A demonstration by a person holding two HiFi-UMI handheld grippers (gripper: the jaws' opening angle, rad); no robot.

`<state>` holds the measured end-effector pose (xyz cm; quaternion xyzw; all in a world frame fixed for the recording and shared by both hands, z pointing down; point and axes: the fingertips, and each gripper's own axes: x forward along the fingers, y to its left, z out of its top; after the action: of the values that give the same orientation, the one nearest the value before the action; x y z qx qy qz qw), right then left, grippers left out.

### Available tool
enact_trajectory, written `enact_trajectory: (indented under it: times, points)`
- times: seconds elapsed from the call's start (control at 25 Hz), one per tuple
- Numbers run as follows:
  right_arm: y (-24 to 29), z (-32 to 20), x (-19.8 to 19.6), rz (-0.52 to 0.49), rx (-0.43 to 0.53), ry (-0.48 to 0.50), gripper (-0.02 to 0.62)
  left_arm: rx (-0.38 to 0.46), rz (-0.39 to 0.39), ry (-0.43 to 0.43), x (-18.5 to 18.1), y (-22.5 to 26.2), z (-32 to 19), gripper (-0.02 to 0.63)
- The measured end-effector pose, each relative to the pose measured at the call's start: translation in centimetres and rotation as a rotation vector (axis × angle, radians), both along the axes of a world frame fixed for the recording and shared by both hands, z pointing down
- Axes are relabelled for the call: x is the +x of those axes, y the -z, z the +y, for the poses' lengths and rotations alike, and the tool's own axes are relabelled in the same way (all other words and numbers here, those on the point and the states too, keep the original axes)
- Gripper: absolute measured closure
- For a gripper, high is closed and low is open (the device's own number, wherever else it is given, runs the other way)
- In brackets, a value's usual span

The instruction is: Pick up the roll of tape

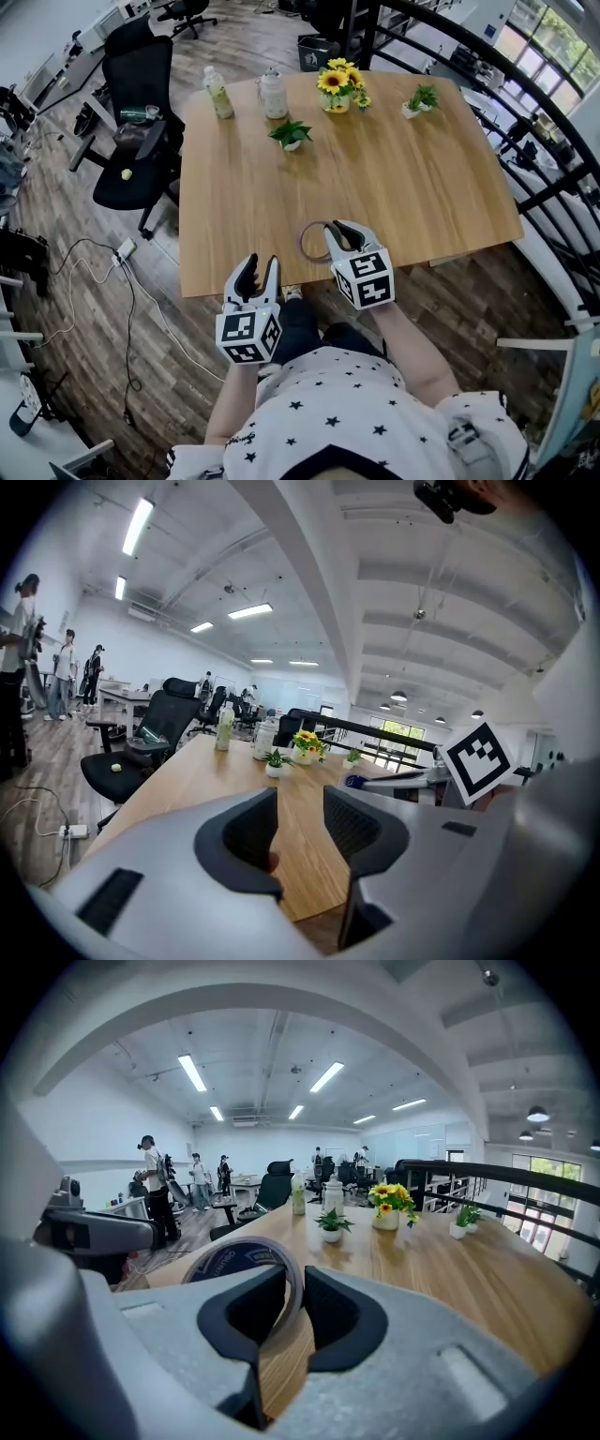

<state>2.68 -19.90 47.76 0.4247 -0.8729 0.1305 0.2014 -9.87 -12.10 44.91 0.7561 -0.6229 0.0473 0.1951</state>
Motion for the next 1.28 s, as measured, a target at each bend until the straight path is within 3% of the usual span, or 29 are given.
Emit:
enact_trajectory:
  times: [1.28]
  points:
    - [7.1, 10.0, 0.9, -0.073, 0.165, 0.033, 0.525, 0.110, 0.014, -0.003, 2.3, 3.8, 7.4, 0.459]
